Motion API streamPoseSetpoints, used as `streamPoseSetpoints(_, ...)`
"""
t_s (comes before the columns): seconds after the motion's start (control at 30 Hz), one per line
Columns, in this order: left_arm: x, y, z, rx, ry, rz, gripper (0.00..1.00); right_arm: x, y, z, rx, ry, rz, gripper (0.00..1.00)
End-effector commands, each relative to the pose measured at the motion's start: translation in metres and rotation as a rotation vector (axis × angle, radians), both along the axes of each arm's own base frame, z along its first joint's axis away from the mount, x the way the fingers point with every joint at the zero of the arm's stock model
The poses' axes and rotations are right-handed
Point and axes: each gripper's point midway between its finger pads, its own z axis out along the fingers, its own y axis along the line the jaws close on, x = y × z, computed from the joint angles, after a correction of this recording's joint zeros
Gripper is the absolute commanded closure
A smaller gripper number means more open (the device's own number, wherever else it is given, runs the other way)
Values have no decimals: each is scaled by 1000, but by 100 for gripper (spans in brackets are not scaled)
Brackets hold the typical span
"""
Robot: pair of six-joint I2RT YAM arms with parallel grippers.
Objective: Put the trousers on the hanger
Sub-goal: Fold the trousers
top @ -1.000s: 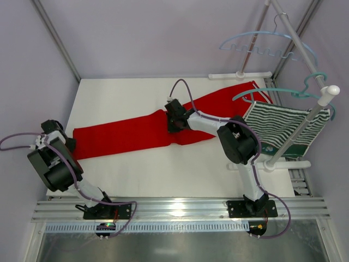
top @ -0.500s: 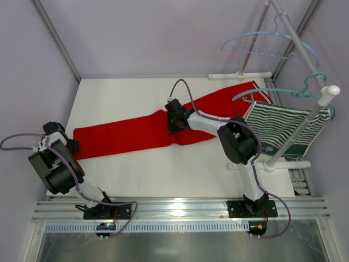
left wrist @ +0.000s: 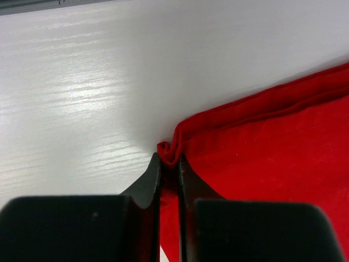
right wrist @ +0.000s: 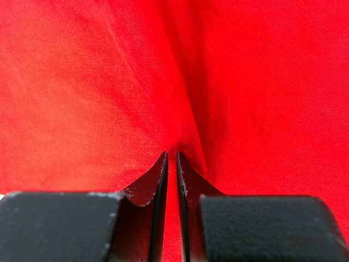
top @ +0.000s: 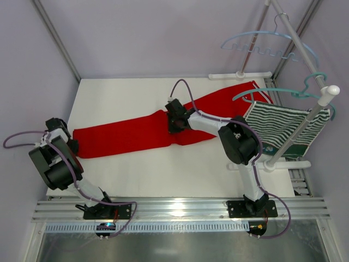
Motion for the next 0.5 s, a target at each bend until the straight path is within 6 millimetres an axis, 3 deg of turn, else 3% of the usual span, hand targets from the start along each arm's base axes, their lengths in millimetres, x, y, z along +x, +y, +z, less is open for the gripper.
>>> streamPoseSetpoints(0.0, -25, -20, -41, -89, 130, -34, 100, 0, -13, 15, -17, -13, -22, 86)
streamPoseSetpoints(0.07, -25, -19, -33, -77, 150, -45, 100, -1, -12, 18, -7, -10, -9, 85)
streamPoseSetpoints(0.1, -13, -14, -21, -40, 136, -62, 100, -2, -10, 21, -2, -17, 7, 82)
streamPoseSetpoints(0.2, 0, -5, 20, 69, 123, -118, 100, -6, -6, 43, 32, -44, 47, 70)
streamPoseSetpoints(0.3, 23, 4, 76, 156, 28, -145, 100, -12, -4, 69, 73, -65, 83, 59)
streamPoseSetpoints(0.37, 36, 6, 115, 204, -56, -150, 100, -15, -5, 81, 81, -74, 89, 56)
streamPoseSetpoints(0.47, 47, 3, 151, 259, -131, -183, 100, -17, -10, 89, 82, -77, 82, 54)
